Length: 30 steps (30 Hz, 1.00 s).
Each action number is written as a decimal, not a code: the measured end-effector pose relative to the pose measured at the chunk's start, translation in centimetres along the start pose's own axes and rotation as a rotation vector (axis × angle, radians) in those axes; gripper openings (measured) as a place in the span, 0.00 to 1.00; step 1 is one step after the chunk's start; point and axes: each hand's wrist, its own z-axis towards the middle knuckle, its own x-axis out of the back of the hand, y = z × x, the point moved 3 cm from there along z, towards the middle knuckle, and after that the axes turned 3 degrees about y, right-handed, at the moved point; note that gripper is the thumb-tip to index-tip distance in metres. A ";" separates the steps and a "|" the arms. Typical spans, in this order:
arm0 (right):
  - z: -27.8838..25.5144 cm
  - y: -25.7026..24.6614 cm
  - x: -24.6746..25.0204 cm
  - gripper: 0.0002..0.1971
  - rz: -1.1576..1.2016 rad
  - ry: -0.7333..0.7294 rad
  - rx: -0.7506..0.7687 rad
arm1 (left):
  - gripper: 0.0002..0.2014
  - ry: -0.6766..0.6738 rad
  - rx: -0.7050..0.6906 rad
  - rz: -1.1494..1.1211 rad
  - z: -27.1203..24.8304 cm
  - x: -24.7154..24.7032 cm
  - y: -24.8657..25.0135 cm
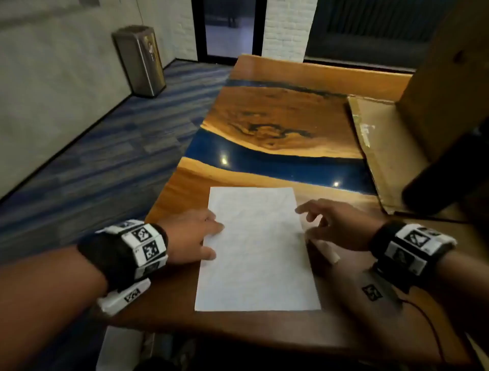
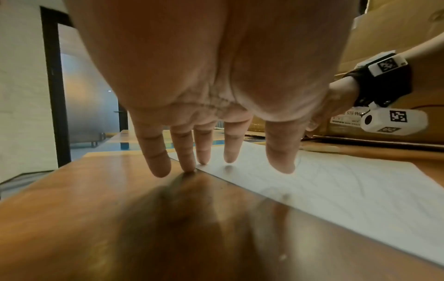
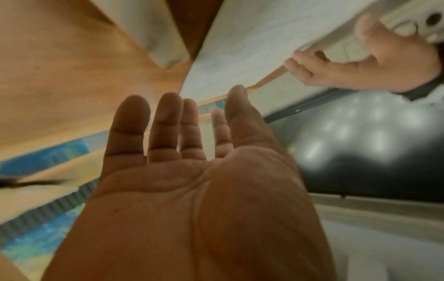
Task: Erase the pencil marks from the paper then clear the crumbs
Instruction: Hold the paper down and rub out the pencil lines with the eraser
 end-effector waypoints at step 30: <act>0.0 -16.0 -8.9 0.14 -0.552 -0.026 0.275 | 0.64 0.057 -0.016 0.027 -3.9 -7.4 0.4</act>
